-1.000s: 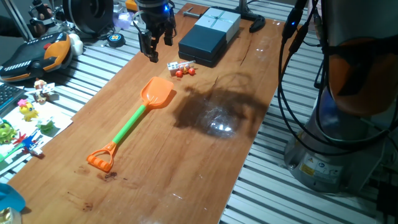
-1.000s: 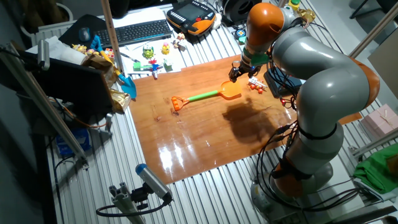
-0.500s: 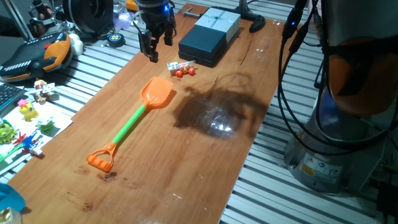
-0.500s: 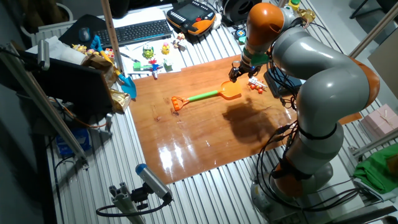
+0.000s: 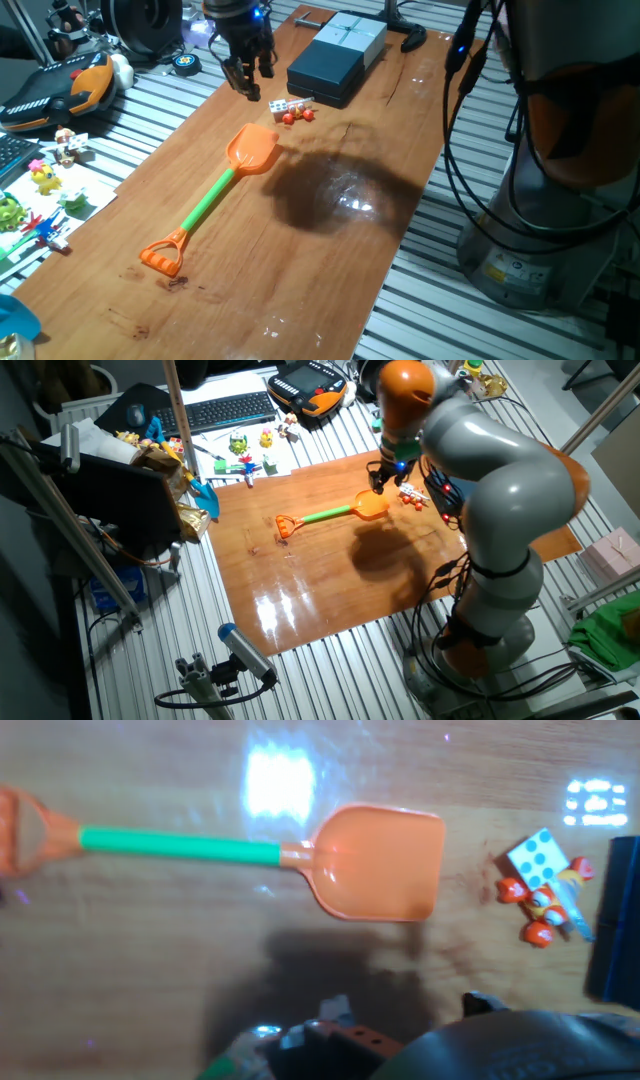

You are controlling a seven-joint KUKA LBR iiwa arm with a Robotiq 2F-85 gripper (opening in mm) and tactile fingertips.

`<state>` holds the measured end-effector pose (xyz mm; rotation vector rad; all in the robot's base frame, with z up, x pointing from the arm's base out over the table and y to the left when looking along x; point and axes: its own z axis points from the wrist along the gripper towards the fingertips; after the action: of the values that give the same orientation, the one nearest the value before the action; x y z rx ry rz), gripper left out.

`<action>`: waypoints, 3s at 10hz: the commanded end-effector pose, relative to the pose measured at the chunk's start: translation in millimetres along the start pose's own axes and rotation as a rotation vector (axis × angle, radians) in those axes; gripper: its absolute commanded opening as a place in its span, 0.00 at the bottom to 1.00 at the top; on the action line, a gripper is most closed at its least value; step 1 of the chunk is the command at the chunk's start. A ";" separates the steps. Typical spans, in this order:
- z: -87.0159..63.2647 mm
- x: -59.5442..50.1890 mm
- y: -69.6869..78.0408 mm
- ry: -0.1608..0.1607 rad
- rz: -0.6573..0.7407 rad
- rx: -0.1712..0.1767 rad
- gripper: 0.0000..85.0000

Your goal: Use a shovel to scoop up an object

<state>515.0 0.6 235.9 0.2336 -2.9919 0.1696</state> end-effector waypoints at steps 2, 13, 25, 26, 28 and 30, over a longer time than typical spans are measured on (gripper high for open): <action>0.1 0.1 0.2 0.147 -0.050 0.008 0.01; 0.0 0.2 -0.6 0.109 0.115 0.020 0.01; 0.0 0.2 -0.8 0.064 0.633 -0.107 0.01; 0.0 0.2 -0.8 0.065 0.645 -0.107 0.01; 0.0 0.2 -0.8 0.064 0.790 -0.149 0.01; 0.0 0.2 -0.8 0.048 0.883 -0.137 0.01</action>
<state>515.0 -0.3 236.1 -0.7852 -2.9096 0.0656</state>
